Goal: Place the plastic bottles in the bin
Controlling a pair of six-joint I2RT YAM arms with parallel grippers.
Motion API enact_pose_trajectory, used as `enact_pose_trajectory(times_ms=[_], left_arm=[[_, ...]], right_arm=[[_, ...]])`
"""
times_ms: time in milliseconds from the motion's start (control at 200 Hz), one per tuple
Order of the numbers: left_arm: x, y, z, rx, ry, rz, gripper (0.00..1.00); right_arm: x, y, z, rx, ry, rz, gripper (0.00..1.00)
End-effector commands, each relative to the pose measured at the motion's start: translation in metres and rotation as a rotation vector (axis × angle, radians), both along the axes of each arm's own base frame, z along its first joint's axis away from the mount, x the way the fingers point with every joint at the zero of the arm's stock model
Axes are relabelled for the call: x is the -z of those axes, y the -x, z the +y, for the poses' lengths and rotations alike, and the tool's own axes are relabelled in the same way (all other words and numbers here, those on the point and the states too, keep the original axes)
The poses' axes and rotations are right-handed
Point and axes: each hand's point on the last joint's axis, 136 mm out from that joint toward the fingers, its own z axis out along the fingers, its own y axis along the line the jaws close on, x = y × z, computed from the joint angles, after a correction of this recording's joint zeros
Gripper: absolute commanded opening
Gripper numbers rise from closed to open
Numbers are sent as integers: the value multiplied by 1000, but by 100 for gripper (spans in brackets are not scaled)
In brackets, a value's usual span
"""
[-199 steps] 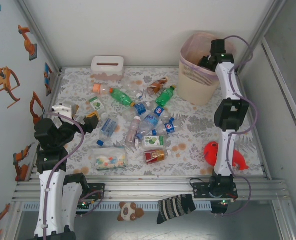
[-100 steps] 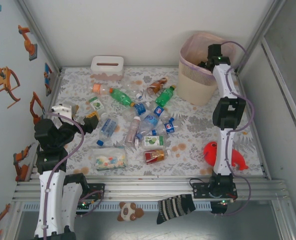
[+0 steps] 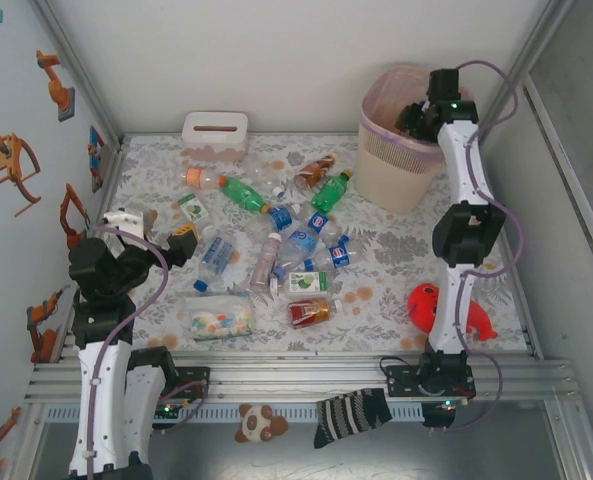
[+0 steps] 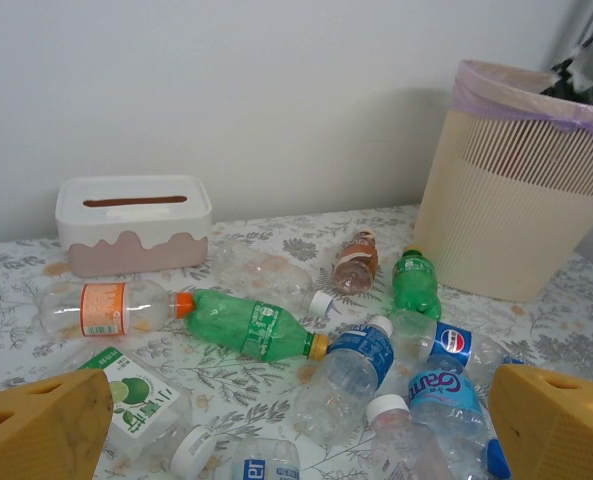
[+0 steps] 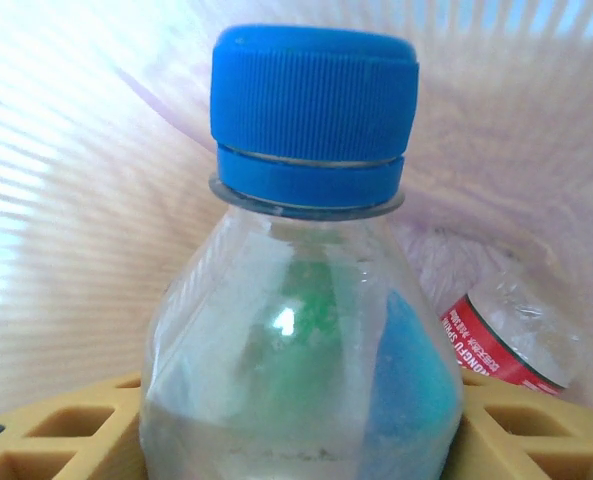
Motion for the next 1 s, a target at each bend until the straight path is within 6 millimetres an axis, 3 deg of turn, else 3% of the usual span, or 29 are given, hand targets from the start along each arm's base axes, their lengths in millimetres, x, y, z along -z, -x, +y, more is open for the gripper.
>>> enact_pose_trajectory(times_ms=[0,376,581,751,996], left_arm=[[-17,3,0,0,-14,-48,96],[-16,2,0,2,-9,-44,96],[-17,2,0,4,-7,-47,96],[-17,2,-2,13,0,-46,96],[-19,5,-2,12,-5,-55,96]], right_arm=[[-67,21,-1,-6,24,-108,60],[-140,72,2,-30,48,-218,60],[-163,95,4,-39,96,-271,59],[-155,78,-6,-11,164,-278,59],[-121,42,-8,-6,188,-225,59]])
